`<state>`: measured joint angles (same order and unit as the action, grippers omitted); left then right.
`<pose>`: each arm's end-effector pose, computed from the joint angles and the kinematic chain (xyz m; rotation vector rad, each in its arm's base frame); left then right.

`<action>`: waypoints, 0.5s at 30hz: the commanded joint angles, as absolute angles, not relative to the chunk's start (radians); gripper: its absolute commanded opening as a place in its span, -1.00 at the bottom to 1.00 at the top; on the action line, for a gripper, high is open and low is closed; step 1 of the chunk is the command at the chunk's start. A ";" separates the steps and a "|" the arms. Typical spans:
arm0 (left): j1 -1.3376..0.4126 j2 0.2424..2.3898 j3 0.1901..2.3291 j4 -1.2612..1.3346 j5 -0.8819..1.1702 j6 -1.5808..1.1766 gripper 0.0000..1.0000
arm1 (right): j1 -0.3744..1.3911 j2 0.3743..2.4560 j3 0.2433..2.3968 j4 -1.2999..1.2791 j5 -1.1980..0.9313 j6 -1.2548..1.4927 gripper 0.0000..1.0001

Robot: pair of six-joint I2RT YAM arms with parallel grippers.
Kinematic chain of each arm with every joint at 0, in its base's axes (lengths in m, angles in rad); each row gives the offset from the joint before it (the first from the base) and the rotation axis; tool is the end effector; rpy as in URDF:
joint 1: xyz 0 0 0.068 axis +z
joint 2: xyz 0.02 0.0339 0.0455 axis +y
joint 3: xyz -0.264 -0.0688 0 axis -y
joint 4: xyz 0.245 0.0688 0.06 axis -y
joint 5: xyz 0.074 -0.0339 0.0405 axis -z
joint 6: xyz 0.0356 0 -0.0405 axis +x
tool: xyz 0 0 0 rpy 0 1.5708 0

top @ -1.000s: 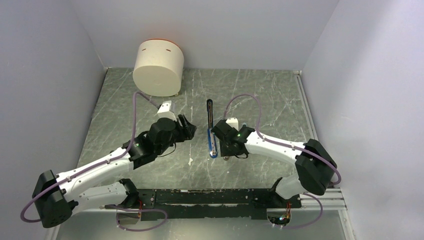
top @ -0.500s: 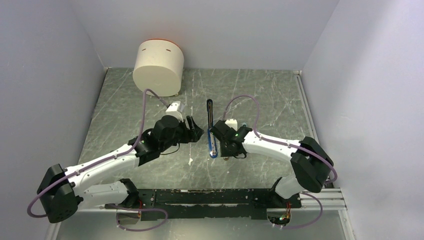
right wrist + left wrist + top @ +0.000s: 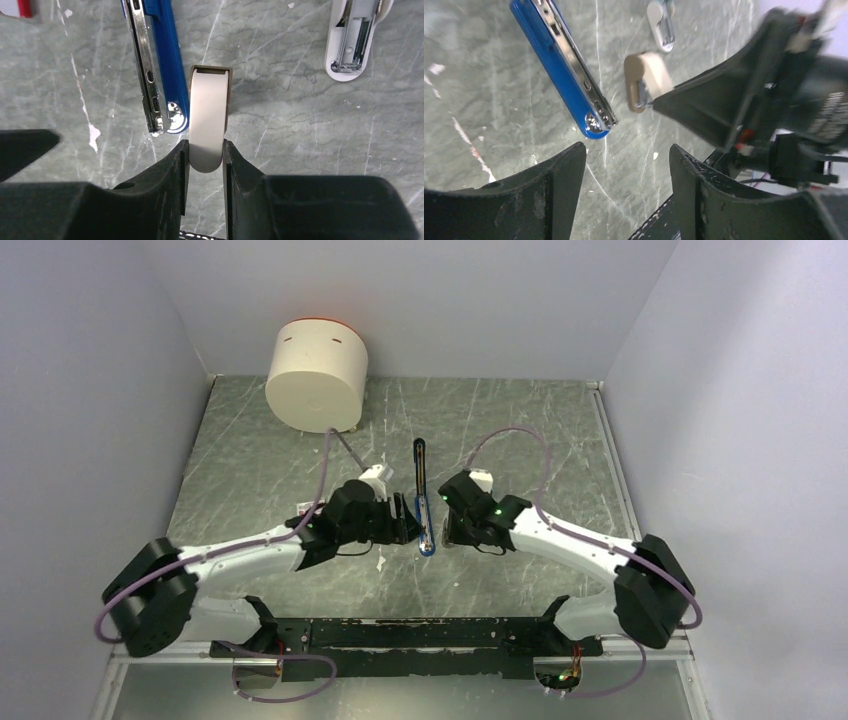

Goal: Load the staples into the stapler

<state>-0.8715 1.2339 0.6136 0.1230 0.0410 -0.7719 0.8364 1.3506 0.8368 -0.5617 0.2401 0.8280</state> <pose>0.1683 -0.2024 0.2168 0.1389 2.2374 -1.0080 0.1784 0.1849 0.2074 0.0689 2.6214 0.2771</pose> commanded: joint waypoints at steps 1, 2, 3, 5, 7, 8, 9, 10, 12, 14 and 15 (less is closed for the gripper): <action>-0.879 1.358 0.643 0.231 0.206 -0.768 0.29 | 0.793 1.257 0.742 -0.460 0.189 0.898 -0.63; -0.884 1.386 0.652 0.245 0.223 -0.769 0.25 | 0.780 1.240 0.723 -0.440 0.167 0.906 -0.63; -0.891 1.407 0.658 0.261 0.237 -0.772 0.21 | 0.766 1.226 0.703 -0.423 0.146 0.914 -0.63; -0.911 1.441 0.669 0.284 0.243 -0.777 0.07 | 0.738 1.201 0.673 -0.397 0.105 0.930 -0.64; -0.929 1.475 0.693 0.273 0.230 -0.780 -0.09 | 0.714 1.175 0.649 -0.376 0.068 0.945 -0.64; -0.936 1.491 0.706 0.264 0.226 -0.780 -0.17 | 0.705 1.163 0.640 -0.369 0.053 0.950 -0.64; -0.943 1.504 0.721 0.253 0.218 -0.785 -0.23 | 0.695 1.150 0.631 -0.362 0.039 0.954 -0.64; -0.948 1.512 0.727 0.252 0.215 -0.787 -0.29 | 0.686 1.140 0.623 -0.357 0.026 0.957 -0.64; -0.959 1.523 0.732 0.264 0.208 -0.797 -0.30 | 0.668 1.121 0.612 -0.348 0.005 0.956 -0.64; -0.964 1.542 0.744 0.262 0.198 -0.800 -0.31 | 0.653 1.107 0.605 -0.347 -0.042 0.953 -0.64; -0.968 1.552 0.752 0.254 0.189 -0.799 -0.32 | 0.645 1.100 0.603 -0.346 -0.055 0.952 -0.64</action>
<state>-0.9531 1.5215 0.7090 0.2188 0.1879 -0.7876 0.6724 1.1362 0.6140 -0.3973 0.0315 0.9340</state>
